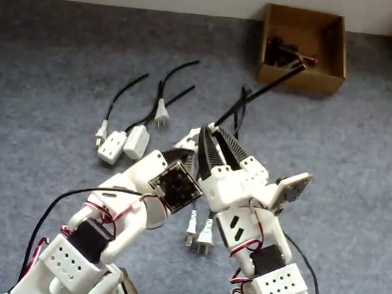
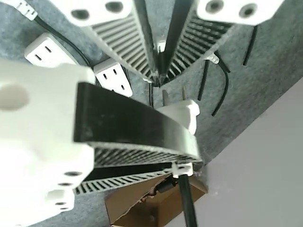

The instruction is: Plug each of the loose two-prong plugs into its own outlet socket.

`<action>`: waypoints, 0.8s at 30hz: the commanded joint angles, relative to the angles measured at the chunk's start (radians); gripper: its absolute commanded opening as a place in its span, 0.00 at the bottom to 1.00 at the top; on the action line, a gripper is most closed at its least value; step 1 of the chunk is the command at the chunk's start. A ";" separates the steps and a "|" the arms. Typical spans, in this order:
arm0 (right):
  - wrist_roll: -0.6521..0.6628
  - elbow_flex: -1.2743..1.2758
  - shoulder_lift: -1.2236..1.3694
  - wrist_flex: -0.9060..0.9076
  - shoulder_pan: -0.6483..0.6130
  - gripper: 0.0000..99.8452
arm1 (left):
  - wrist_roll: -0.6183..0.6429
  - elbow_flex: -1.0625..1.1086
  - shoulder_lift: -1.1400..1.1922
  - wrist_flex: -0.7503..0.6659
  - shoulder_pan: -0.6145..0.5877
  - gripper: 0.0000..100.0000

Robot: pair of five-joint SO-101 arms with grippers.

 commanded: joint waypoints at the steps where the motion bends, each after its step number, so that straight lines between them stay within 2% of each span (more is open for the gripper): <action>1: -0.005 0.076 -0.013 -0.019 0.015 0.01 | 0.003 -0.039 0.004 0.015 0.021 0.01; 8: -0.005 0.077 -0.013 -0.019 0.012 0.01 | 0.003 -0.042 0.012 0.008 0.013 0.01; 14: -0.005 0.077 -0.013 -0.019 0.010 0.01 | 0.003 -0.036 0.015 -0.084 -0.045 0.01; 24: -0.009 0.074 -0.013 -0.019 0.008 0.01 | 0.009 -0.033 0.015 -0.103 -0.035 0.01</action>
